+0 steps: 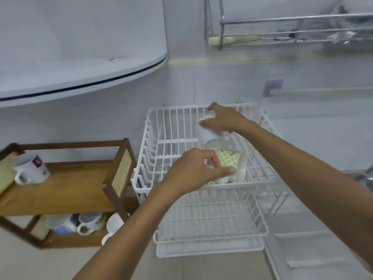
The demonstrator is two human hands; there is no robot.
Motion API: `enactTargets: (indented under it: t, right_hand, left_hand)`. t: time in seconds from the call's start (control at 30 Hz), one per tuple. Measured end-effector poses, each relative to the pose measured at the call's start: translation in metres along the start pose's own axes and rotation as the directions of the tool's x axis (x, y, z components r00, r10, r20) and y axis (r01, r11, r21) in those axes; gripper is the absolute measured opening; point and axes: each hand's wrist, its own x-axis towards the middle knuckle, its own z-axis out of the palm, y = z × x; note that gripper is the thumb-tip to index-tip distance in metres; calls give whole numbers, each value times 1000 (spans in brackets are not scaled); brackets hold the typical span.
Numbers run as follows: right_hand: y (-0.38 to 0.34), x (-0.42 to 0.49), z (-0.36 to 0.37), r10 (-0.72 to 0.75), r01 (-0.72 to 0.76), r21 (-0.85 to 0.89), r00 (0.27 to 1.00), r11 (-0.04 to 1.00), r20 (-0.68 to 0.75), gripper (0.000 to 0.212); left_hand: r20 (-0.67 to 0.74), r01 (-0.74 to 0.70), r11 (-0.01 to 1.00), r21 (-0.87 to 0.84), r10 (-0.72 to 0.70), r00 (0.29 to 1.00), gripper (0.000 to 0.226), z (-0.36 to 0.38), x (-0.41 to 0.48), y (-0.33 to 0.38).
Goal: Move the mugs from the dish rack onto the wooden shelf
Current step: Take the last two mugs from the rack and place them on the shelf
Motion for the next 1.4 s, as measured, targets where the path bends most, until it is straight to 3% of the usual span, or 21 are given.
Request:
enactTargets:
  t: [0.17,0.27,0.37,0.5,0.63,0.8,0.93,1.13,1.23,1.4]
  right_hand:
    - [-3,17,4,38,-29,-57,986,998,163,74]
    - [1,19,2,58,-64,24,978,998,200,73]
    - [7,18,1,46,-73,142,982,987,184,70]
    - [15,11,5,47,-68,272,995,960,83,68]
    - [18,-5,2,61,-1,370,987,929,-151,55]
    - [3,-38,-24,31,124,300,884,946,-466,55]
    - [-31,-76,-34,-33,192,191,782,963,-623,52]
    - [-110,-111,-8,-67,302,206,696,931,-715,58]
    - [-154,-123,23,-108,396,247,687,884,-718,55]
    - [-211,-137,83,-167,518,332,700,788,-695,49]
  left_hand:
    - [115,71,992,103,-82,990,46,-3,-1,15]
    - [130,94,976,198,-121,984,47,-1,-3,23]
    - [123,112,980,166,-133,983,44,-1,-2,25]
    - [56,103,989,107,-110,992,44,2,-2,23]
    - [-23,116,993,26,-115,993,54,-6,-1,17]
    - [-45,75,963,-258,-90,995,54,-45,-15,-3]
    - [-96,24,916,-401,-68,993,66,-105,-42,-23]
    - [-160,-2,854,-520,-95,983,60,-194,-105,-83]
    - [-166,30,840,-542,-142,976,48,-225,-140,-126]
    - [-214,138,807,-574,-310,926,55,-252,-182,-205]
